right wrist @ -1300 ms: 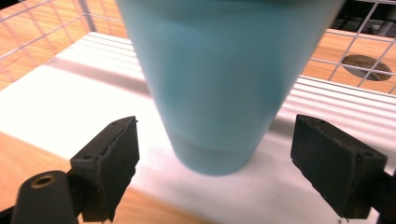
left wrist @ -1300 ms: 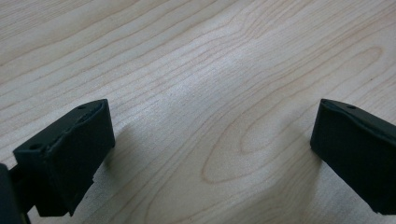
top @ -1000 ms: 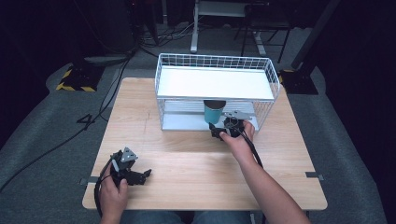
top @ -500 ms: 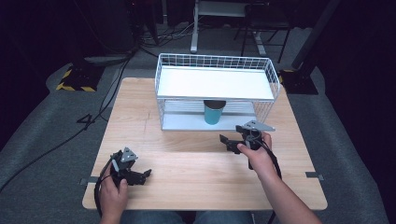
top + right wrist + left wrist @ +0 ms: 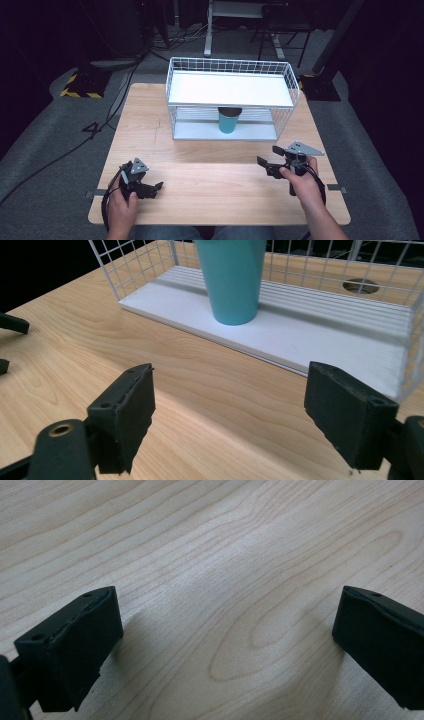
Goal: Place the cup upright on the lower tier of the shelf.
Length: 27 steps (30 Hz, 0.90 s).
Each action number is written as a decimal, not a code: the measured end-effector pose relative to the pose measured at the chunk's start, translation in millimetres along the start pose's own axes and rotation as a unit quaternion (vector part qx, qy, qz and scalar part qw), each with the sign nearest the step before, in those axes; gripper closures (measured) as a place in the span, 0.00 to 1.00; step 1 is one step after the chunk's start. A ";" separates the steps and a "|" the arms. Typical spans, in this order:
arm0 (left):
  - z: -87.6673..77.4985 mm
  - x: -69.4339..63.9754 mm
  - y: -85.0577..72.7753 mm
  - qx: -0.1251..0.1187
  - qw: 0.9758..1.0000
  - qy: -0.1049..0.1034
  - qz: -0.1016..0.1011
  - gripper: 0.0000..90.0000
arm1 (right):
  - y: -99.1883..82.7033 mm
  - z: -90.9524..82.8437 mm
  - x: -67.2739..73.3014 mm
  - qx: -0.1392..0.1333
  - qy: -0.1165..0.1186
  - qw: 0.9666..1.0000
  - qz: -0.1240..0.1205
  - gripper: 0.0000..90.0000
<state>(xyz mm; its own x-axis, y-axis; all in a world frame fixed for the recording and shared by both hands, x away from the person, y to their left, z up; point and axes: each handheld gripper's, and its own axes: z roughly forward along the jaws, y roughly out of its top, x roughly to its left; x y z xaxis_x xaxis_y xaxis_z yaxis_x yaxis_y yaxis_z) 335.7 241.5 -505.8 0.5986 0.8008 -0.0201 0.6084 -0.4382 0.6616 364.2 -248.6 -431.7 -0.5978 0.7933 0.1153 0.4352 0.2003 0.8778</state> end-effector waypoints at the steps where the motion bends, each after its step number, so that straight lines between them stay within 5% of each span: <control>1: 0.0 0.0 0.0 0.000 1.000 0.000 0.000 0.00 | -1.8 -4.5 -2.4 0.000 0.000 1.000 0.000 0.23; 14: 0.1 0.0 0.3 0.000 1.000 0.000 0.000 0.00 | -25.3 -36.7 -34.0 0.020 -0.009 1.000 -0.002 0.25; 27: 0.6 0.2 0.8 -0.001 1.000 -0.001 0.001 0.00 | -59.0 -39.4 -55.2 0.092 -0.016 0.996 -0.007 0.20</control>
<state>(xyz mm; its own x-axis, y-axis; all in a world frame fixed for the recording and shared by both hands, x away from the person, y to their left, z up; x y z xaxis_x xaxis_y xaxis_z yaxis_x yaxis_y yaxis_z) 336.6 241.1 -505.7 0.6006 0.7993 -0.0198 0.6057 -0.4387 0.6639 345.0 -326.8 -471.6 -0.5848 0.8066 0.0862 0.5439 0.3111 0.7793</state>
